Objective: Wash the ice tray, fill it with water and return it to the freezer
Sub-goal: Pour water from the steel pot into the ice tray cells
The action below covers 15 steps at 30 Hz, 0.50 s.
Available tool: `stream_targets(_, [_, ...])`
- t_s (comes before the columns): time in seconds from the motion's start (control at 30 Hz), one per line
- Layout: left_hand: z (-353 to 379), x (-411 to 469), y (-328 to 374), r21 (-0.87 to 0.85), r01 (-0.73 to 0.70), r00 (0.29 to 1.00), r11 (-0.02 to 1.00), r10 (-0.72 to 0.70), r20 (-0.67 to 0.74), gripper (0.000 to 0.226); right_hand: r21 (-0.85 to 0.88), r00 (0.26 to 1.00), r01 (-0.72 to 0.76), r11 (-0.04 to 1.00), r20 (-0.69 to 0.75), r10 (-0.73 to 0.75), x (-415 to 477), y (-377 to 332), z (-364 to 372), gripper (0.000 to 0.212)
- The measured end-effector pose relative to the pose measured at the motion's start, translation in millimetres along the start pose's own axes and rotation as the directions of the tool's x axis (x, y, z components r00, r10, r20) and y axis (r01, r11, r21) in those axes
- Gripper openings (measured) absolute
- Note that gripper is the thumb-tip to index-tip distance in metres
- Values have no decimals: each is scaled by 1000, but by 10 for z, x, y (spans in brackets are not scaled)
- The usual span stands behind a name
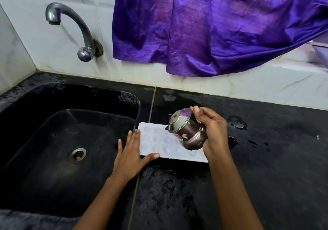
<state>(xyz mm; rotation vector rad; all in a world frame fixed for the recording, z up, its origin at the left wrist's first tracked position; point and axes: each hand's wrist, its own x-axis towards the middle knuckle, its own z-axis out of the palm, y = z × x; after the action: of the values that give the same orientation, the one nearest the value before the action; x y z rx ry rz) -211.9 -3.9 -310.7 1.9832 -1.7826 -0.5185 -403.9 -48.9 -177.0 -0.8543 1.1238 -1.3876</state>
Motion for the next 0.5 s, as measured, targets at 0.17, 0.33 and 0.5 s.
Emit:
stream_targets(0.17, [7,5,-11,-6,1,1000,1000,-1,1,132,-8,1000,16,1000,-4,-16,-2,-46,18,5])
stream_targets(0.33, [15,3,-17,-15,0,1000,1000,0,0,130,-3,1000,30,1000,8,-30,-19,-89,49,5])
stream_targets(0.5, [15,0,-14,-10,2,1000,1000,-2,1,127,12,1000,28,1000,12,-28,-24,-119,74,3])
